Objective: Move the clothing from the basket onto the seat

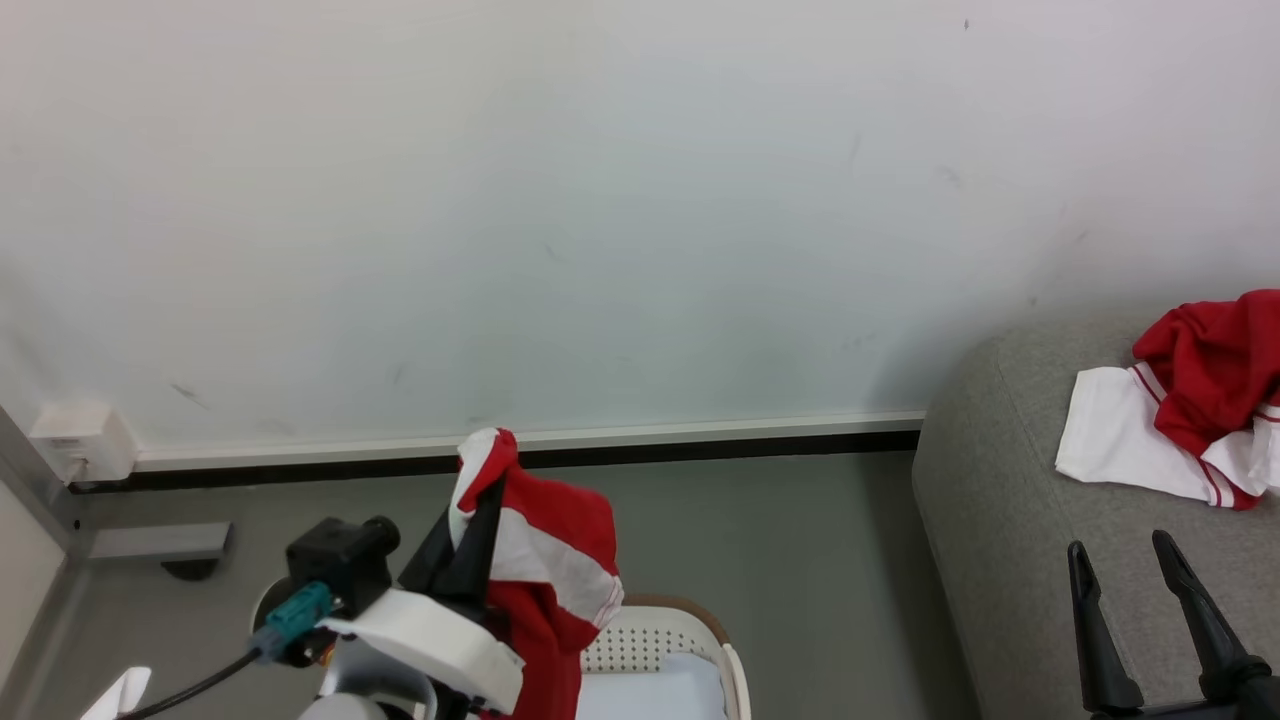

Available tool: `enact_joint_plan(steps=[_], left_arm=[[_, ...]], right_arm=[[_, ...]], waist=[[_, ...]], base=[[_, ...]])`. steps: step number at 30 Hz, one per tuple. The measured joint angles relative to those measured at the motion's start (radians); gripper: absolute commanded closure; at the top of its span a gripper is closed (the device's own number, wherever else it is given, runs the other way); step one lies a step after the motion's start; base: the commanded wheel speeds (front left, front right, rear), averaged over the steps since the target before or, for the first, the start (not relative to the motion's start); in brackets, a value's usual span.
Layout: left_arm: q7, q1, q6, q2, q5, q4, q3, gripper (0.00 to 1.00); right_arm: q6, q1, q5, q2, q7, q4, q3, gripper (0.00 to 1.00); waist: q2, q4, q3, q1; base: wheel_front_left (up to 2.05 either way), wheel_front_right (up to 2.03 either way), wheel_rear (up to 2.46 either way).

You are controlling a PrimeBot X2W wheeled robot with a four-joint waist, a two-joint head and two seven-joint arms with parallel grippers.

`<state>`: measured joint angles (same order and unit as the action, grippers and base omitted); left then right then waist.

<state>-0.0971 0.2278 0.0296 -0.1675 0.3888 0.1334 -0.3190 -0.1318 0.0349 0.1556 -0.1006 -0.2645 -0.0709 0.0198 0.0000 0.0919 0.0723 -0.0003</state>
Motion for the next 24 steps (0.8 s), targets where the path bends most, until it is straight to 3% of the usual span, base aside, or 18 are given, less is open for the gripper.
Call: enact_joint_plan(steps=[7,13,24], left_arm=[[0.042,-0.064,-0.004,-0.044,0.0,-0.163,-0.008,1.0],[0.118,-0.07,-0.053,-0.074,0.012,-0.262,-0.054,1.0],[0.2,0.01,-0.141,-0.1,0.044,-0.331,-0.207,1.0]], right_arm=[[0.0,0.008,0.048,-0.082,0.0,0.044,-0.098,0.0],[0.0,-0.065,0.167,-0.229,0.016,0.119,-0.346,0.0],[0.0,-0.357,0.404,-0.468,0.177,0.232,-0.757,0.0]], waist=[[0.0,-0.014,0.009,0.0002],[0.0,-0.017,-0.004,0.0004],[0.0,-0.041,-0.031,0.0004]], base=[[0.0,0.0,0.0],[0.0,0.0,0.0],[0.0,0.0,0.0]])
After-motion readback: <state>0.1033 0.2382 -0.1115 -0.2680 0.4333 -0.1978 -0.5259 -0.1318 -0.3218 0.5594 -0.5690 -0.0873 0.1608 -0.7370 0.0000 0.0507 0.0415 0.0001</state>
